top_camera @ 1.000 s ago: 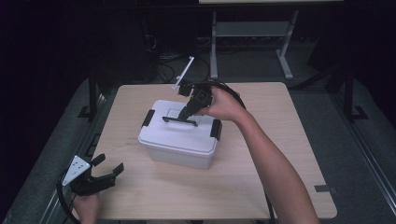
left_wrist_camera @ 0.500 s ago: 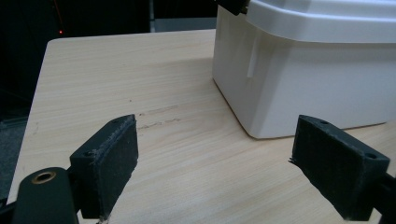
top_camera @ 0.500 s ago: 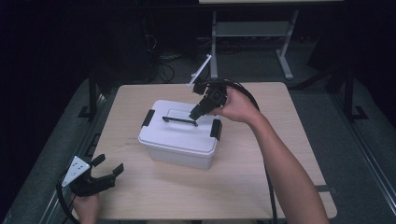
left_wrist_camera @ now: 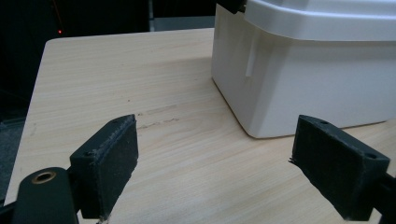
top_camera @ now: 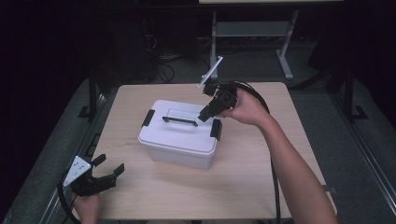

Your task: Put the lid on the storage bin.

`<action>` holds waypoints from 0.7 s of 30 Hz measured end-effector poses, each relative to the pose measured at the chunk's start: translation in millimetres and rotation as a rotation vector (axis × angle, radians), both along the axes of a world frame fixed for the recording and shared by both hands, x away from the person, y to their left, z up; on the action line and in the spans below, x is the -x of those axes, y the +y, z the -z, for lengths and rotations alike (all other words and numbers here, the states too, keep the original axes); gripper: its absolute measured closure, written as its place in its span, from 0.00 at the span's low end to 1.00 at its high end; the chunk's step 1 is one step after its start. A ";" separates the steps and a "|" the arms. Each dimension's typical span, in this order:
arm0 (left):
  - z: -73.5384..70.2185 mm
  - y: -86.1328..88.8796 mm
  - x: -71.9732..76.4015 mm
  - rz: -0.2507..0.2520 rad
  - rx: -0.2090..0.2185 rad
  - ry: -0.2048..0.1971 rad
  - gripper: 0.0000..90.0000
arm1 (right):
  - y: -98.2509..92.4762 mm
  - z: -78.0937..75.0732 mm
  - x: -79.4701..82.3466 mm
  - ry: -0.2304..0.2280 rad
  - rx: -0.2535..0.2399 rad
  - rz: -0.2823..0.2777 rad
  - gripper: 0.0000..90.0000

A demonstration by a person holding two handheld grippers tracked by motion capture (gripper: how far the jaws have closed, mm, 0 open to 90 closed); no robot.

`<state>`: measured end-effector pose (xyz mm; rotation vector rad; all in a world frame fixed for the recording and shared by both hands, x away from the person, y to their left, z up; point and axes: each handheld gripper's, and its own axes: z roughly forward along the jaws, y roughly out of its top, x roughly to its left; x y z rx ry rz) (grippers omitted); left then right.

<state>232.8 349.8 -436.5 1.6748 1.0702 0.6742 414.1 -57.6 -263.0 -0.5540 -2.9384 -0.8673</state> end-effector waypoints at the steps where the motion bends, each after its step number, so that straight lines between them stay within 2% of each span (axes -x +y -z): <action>1: 0.1 -0.2 0.1 -0.001 0.000 0.002 0.15 | -1.9 0.2 0.5 0.001 -0.001 0.005 0.81; 21: 0.5 -0.3 0.2 -0.003 -0.004 0.003 0.15 | -34.9 3.0 7.5 0.003 -0.009 0.059 0.77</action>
